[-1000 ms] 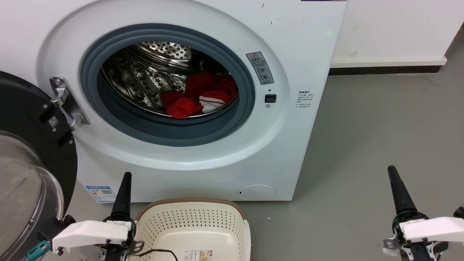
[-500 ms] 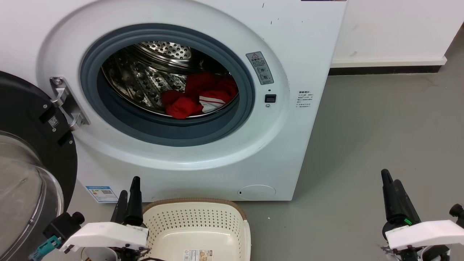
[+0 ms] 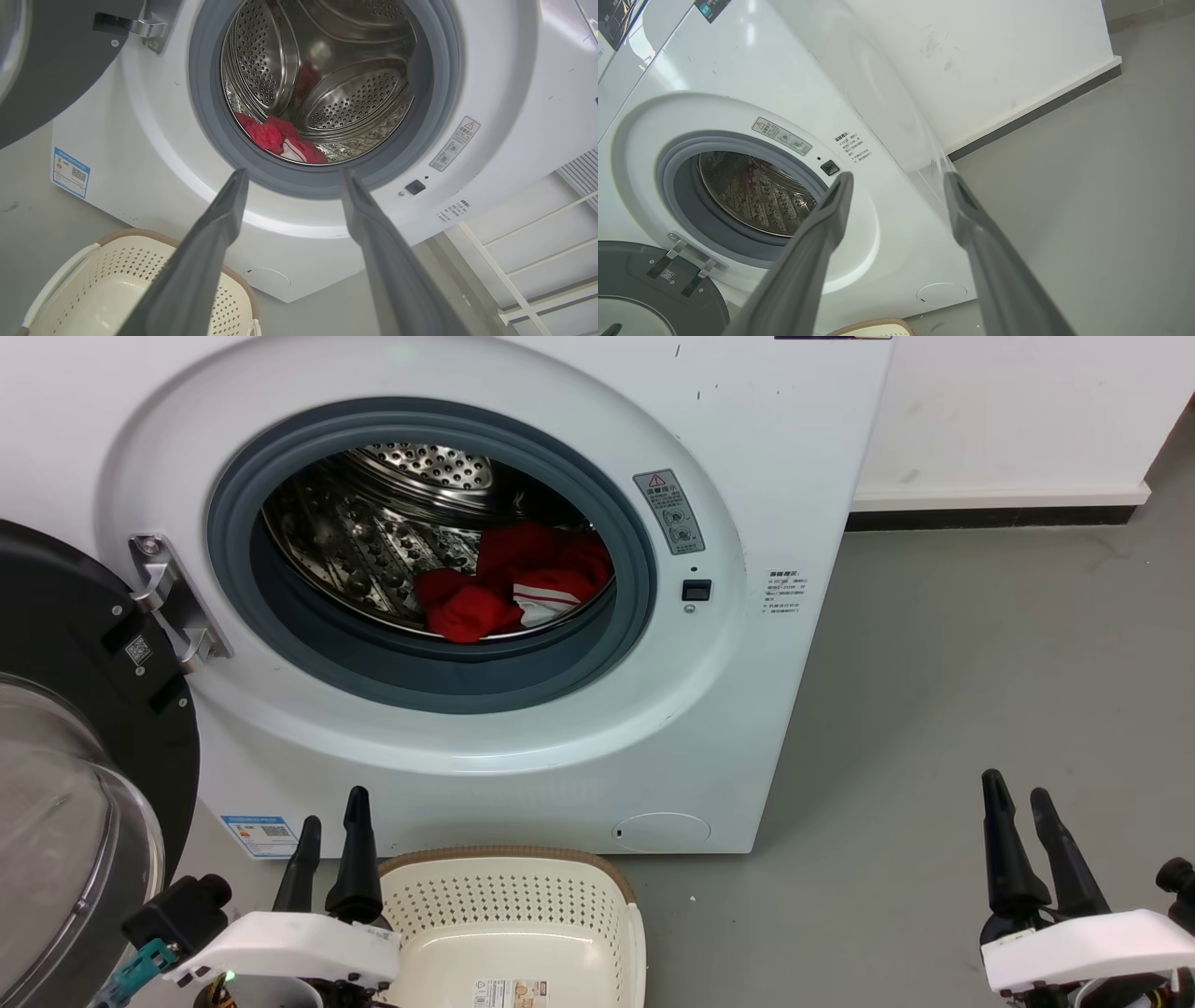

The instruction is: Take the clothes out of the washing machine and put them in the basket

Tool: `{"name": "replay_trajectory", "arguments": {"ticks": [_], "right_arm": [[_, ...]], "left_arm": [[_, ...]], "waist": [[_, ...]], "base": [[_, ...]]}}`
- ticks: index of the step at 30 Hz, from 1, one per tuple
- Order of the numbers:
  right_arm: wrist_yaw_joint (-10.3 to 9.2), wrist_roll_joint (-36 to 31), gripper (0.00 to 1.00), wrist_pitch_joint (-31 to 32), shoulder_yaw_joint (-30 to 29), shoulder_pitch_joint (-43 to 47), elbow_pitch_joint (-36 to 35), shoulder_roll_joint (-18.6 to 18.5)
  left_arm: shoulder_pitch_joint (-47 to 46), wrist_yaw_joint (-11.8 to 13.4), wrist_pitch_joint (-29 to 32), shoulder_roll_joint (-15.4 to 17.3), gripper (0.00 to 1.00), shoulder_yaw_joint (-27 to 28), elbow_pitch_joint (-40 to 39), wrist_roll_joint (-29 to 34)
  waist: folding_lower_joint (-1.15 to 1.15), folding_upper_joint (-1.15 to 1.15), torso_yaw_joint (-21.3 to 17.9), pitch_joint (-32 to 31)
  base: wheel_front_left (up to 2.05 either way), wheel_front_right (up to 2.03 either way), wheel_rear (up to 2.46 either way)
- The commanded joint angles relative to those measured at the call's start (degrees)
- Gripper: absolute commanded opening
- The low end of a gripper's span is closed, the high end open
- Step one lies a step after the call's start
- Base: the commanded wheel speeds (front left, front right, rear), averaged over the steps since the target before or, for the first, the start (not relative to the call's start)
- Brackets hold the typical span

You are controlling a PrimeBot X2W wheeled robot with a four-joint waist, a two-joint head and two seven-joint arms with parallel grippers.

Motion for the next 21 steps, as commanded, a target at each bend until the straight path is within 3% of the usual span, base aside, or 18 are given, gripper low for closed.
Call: {"name": "replay_trajectory", "arguments": {"ticks": [1, 21], "right_arm": [[0.0, -1.85, 1.0, -0.62, 0.03, 0.1, -1.37, -0.25], [0.0, -14.68, 1.0, -3.9, 0.29, 2.37, -5.77, -0.26]], "left_arm": [[-0.06, 0.38, -0.68, 0.45, 1.0, -0.22, -1.19, 1.95], [1.63, 1.42, -3.98, 0.15, 1.0, -0.94, -3.99, 15.41]], "waist": [[0.0, 0.0, -0.01, 0.01], [0.0, 0.0, 0.0, 0.18]], "base": [[0.0, 0.0, 0.0], [0.0, 0.0, 0.0]]}}
